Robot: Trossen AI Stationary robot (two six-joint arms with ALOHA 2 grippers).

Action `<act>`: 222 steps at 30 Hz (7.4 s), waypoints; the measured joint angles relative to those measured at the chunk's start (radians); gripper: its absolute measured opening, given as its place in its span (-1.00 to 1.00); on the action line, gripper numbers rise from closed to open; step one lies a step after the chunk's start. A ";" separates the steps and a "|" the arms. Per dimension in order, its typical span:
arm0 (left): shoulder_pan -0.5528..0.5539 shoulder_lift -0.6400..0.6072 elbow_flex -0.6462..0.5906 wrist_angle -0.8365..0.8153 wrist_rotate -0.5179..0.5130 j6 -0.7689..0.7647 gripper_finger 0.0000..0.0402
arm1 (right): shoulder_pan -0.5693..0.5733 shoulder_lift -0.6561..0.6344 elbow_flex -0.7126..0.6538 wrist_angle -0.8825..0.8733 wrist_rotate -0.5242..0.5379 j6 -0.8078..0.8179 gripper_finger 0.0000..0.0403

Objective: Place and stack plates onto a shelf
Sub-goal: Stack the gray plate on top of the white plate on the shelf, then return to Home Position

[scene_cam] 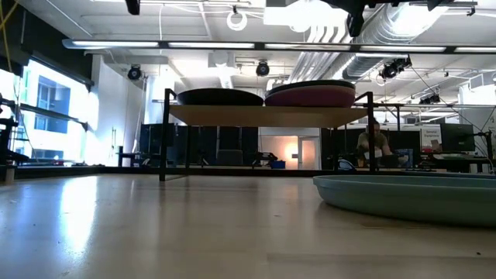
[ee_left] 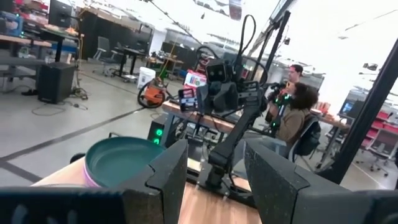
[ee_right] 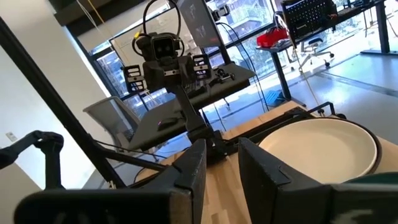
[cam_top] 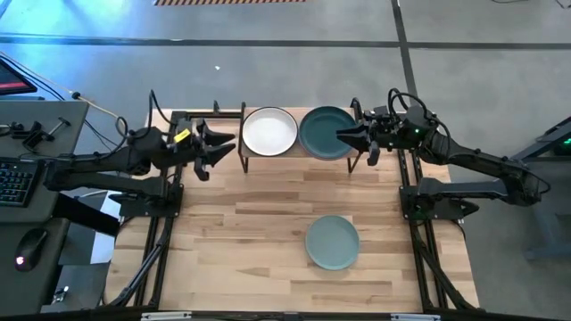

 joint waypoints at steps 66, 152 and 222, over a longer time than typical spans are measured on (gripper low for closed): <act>0.000 -0.001 0.000 -0.077 -0.001 -0.062 -0.27 | 0.765 0.472 -0.237 -0.555 0.267 1.037 -0.26; 0.000 -0.012 0.001 0.245 0.000 0.045 -0.27 | -0.187 1.204 1.378 -1.143 0.040 -0.116 -0.87; -0.001 -0.011 0.001 0.100 0.028 0.043 -0.27 | 0.132 0.050 0.279 -0.508 0.059 -0.151 0.10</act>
